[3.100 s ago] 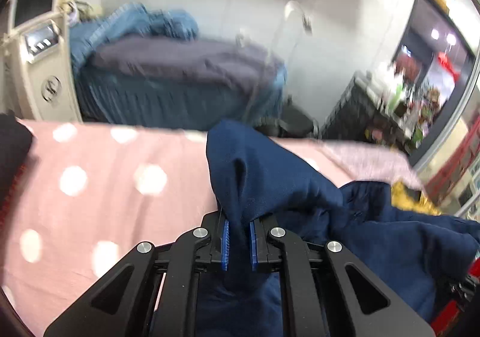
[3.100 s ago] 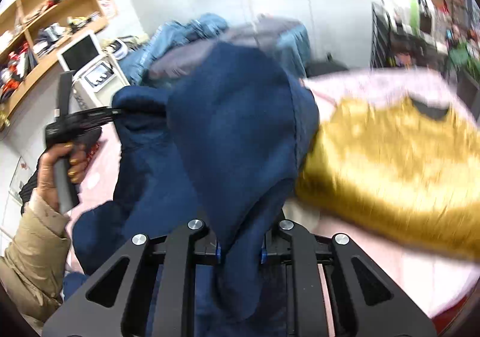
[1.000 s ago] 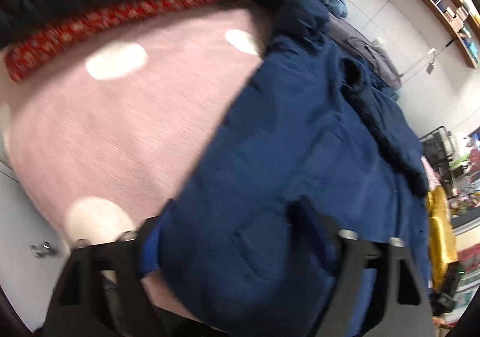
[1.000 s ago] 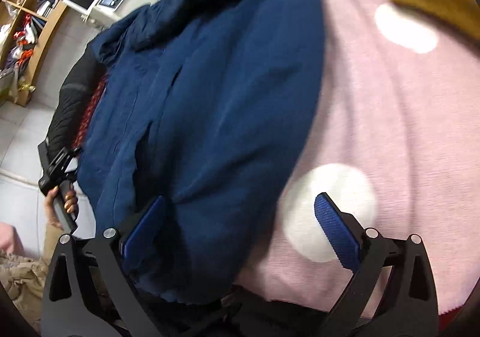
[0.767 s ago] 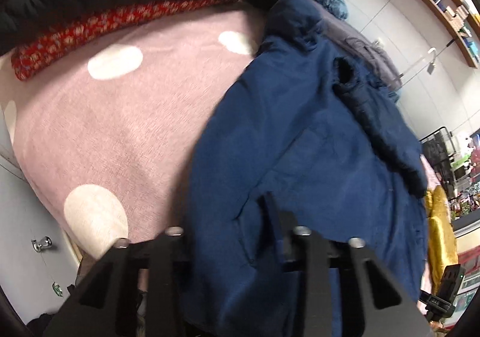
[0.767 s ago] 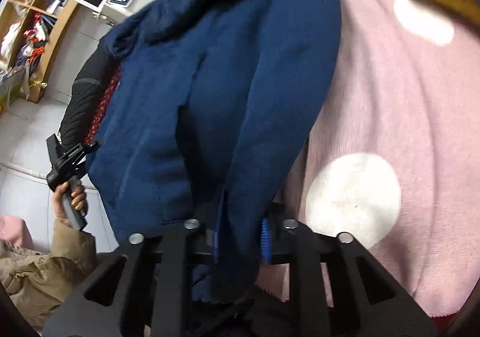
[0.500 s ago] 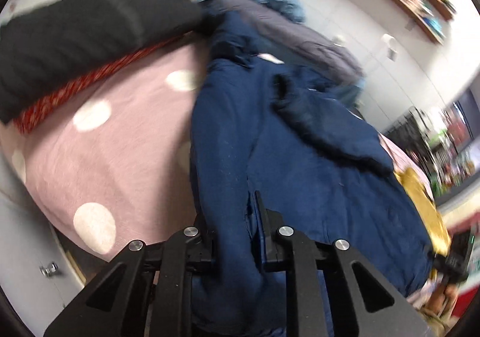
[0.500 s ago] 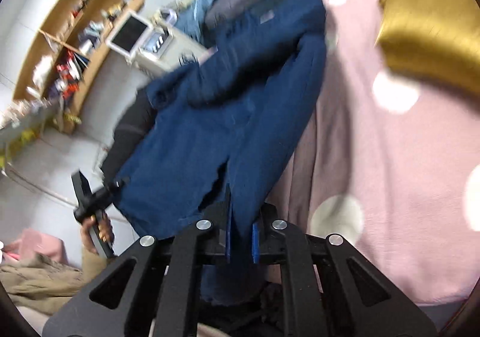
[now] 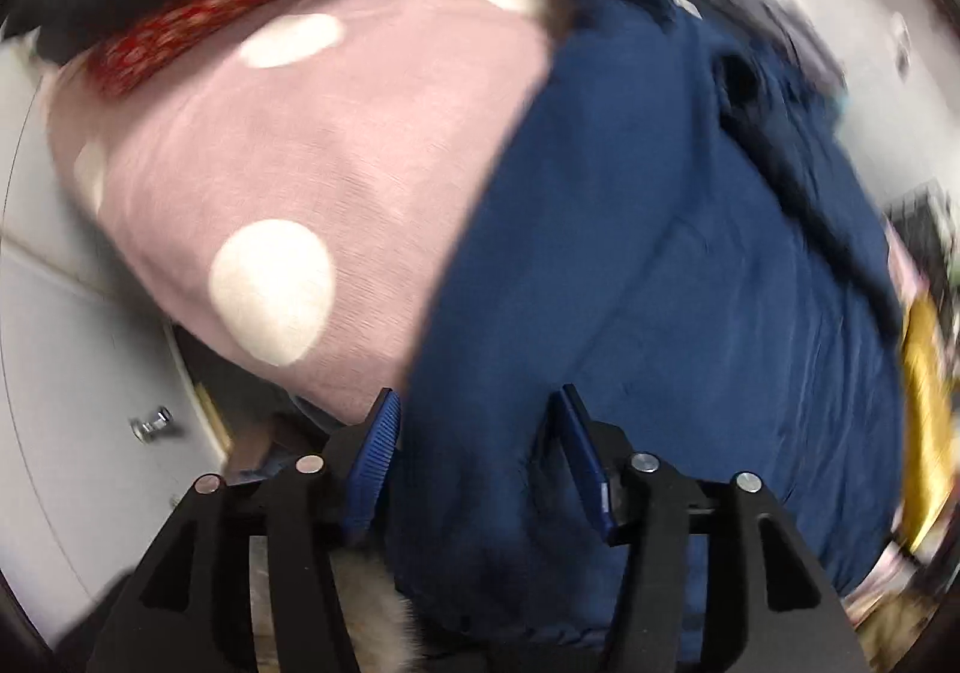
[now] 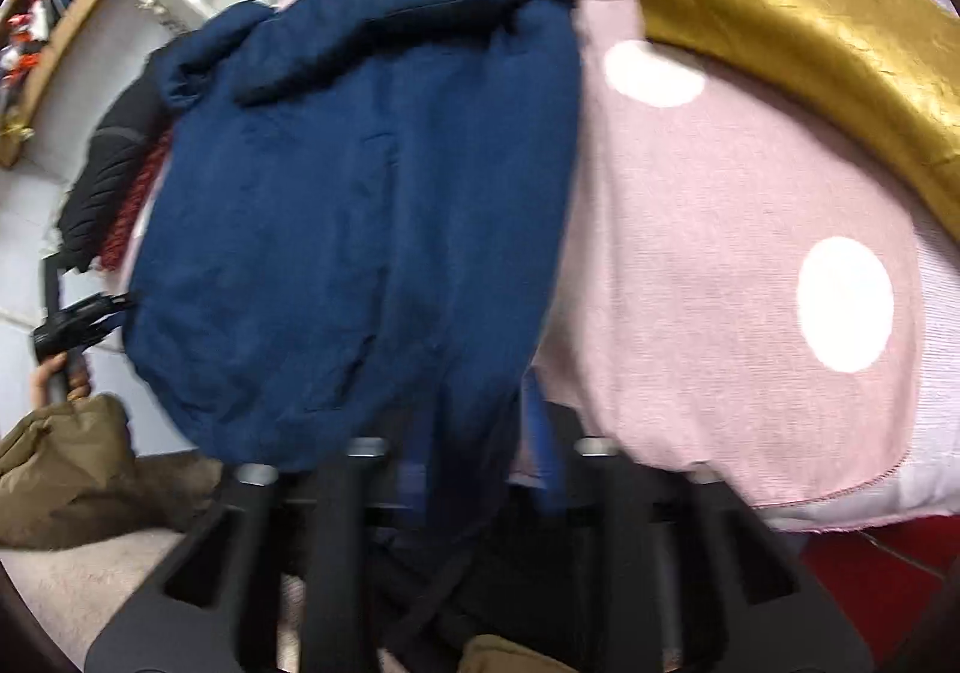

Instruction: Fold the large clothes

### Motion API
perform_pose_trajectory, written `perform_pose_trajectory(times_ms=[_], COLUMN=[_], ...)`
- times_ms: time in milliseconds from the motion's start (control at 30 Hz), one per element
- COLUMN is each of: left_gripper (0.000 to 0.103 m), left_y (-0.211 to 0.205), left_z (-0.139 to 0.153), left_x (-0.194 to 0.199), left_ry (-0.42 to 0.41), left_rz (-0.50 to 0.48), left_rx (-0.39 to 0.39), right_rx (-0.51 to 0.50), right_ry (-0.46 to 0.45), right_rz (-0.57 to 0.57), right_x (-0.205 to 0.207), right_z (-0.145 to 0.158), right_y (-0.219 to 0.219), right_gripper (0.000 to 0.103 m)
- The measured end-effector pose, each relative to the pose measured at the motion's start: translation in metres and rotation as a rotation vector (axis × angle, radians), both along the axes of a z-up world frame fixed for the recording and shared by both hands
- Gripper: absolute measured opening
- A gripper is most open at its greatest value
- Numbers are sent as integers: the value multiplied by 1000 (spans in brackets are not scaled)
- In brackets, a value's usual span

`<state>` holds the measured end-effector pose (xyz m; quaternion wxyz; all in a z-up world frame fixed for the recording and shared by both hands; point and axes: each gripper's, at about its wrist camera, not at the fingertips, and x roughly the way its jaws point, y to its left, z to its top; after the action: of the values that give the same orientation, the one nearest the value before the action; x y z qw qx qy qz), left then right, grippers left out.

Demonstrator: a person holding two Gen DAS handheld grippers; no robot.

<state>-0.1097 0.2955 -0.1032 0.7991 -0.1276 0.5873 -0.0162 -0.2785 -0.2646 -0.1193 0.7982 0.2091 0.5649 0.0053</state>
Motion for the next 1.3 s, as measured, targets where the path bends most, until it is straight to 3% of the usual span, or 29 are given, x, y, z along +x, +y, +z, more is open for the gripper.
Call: perform_pose_trajectory(times_ms=[67, 167, 267, 367, 567, 833, 1300], left_gripper=[63, 81, 85, 85, 86, 89, 91], left_y=[6, -1, -23, -55, -135, -207, -284], left_z=[20, 54, 72, 70, 52, 29, 9], left_x=[2, 9, 22, 42, 66, 94, 179], left_ry=[-71, -202, -274, -259, -256, -228, -251], left_rz=[28, 20, -34, -103, -267, -373, -522], left_rx=[57, 190, 169, 130, 133, 146, 257], right_rx=[-51, -96, -110, -134, -211, -358, -294], right_ry=[-21, -54, -60, -82, -94, -81, -60], right_rz=[-50, -125, -189, -170, -41, 90, 55], right_x=[5, 17, 24, 40, 76, 84, 84], right_z=[10, 24, 35, 43, 36, 17, -2], right_y=[-14, -44, -64, -60, -14, 26, 17], right_gripper=[81, 81, 81, 82, 85, 85, 85])
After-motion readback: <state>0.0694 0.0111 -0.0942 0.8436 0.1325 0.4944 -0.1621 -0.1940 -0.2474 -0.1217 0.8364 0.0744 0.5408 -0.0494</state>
